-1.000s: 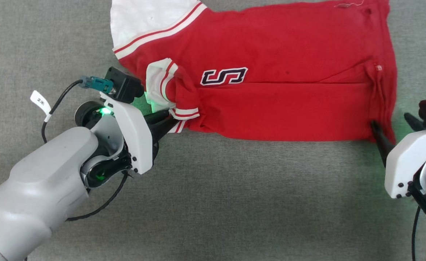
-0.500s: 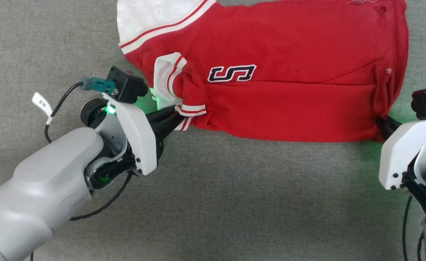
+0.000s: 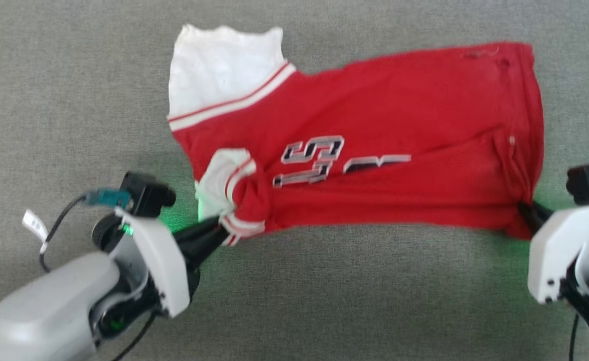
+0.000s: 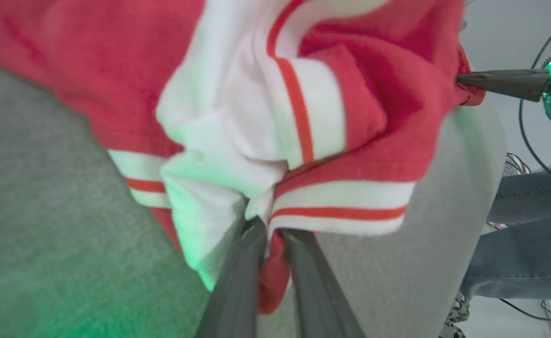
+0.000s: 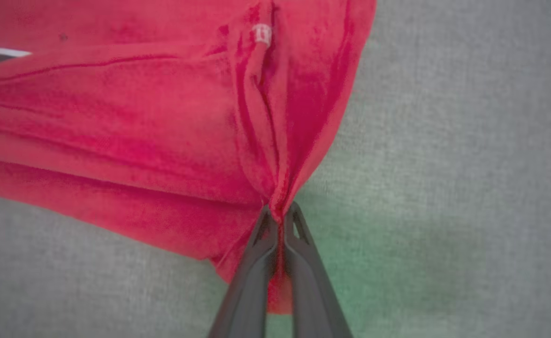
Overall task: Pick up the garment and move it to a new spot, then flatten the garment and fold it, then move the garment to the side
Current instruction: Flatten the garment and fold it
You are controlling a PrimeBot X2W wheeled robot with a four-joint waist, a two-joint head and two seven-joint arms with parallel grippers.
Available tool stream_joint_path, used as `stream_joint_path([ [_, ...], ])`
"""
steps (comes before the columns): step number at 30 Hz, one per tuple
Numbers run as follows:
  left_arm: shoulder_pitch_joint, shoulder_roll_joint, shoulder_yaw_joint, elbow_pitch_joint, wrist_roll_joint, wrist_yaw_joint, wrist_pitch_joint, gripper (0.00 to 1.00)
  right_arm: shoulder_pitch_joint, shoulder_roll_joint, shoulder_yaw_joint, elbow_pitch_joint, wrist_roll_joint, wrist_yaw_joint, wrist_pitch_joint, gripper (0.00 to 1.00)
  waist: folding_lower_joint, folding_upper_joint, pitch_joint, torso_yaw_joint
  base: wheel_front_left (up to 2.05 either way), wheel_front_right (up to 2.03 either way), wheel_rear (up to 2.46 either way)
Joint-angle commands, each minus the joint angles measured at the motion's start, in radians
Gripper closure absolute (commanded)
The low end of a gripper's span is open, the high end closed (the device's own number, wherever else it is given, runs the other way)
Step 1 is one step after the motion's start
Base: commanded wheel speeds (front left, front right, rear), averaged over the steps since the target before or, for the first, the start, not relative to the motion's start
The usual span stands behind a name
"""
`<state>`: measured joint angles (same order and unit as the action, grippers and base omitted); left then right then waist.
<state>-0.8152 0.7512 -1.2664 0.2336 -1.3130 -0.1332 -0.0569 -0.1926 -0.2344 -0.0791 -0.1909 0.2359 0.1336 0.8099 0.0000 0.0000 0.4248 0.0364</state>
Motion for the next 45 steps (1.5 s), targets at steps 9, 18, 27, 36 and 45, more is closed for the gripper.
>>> stream_joint_path([
  [9, 0.173, 0.108, -0.015, -0.125, 0.021, 0.021, -0.063, 1.00, 0.258, 0.018, -0.062, -0.187, 0.050, -0.005, 0.066, 1.00, 0.0000, 0.0000, -0.015, 0.006, 0.00, 0.00, 0.00],
  [18, 0.196, 0.134, 0.002, -0.200, 0.035, 0.061, -0.112, 0.00, 0.294, 0.052, -0.051, -0.252, 0.041, -0.005, -0.030, 0.00, 0.0000, 0.0000, -0.015, -0.001, 0.00, 0.00, 0.00],
  [27, 0.199, 0.239, 0.098, -0.239, 0.051, 0.094, -0.192, 0.00, 0.218, 0.069, 0.000, -0.231, -0.017, -0.004, -0.319, 0.00, 0.0000, 0.0000, -0.032, -0.029, 0.00, 0.00, 0.00],
  [36, 0.042, 0.337, 0.227, -0.192, 0.096, 0.060, -0.178, 0.00, 0.121, 0.145, 0.099, -0.100, -0.135, -0.004, -0.698, 0.00, 0.0000, 0.0000, -0.007, -0.122, 0.00, 0.00, 0.00],
  [45, -0.212, 0.325, 0.208, -0.013, 0.096, 0.003, 0.113, 0.00, 0.080, 0.184, 0.147, -0.043, -0.164, -0.004, -0.870, 0.00, 0.0000, 0.0000, 0.055, -0.238, 0.00, 0.00, 0.00],
])
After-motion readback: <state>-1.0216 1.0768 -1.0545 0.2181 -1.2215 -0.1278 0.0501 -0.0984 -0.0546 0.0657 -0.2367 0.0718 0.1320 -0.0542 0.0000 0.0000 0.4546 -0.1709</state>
